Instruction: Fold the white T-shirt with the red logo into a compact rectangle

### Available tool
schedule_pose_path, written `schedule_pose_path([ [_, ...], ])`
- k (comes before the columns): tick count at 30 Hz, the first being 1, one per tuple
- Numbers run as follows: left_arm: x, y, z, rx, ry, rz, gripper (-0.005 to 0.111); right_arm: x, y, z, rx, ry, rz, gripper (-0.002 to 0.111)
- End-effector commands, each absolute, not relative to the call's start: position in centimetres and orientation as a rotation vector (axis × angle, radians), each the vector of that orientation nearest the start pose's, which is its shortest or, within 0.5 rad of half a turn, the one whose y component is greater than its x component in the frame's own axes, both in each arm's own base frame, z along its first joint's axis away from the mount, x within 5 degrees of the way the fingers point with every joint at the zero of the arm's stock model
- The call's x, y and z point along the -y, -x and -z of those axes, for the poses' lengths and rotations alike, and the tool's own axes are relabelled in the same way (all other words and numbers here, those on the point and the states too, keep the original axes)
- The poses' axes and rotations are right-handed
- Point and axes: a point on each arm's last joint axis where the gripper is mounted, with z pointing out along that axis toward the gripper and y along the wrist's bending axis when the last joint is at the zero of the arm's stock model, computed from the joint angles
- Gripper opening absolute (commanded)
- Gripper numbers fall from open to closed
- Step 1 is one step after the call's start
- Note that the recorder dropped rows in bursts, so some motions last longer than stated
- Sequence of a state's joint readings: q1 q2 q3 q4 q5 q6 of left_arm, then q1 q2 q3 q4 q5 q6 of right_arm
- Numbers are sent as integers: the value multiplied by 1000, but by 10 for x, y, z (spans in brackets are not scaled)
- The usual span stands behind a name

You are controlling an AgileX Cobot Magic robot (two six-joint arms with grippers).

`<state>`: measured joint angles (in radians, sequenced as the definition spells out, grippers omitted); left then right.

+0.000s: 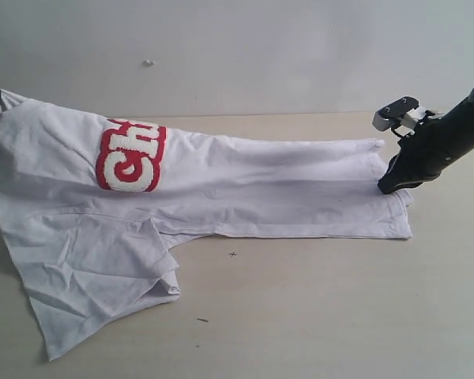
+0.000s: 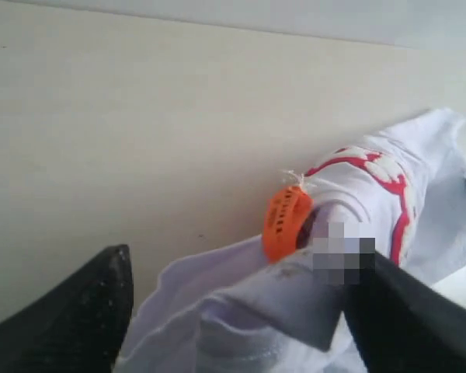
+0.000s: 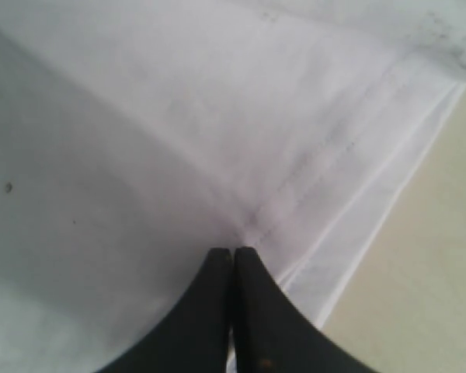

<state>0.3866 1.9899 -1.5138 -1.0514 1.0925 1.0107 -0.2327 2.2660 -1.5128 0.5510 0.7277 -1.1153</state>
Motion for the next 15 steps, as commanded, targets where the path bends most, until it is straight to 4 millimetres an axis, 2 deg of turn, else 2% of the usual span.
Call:
schedule_pose_path([
  [1,-101,-409,-247,-2258,-128,884,71,74,-432,-74,-2721,759,-257,3],
  [10,-98,-410,-255,-2163,-150,953,71,74,-432,-74,-2721,759,-257,3],
  [15,-90,-406,-256,-2139,-319,967,71,74,-433,-74,-2720,759,-255,3],
])
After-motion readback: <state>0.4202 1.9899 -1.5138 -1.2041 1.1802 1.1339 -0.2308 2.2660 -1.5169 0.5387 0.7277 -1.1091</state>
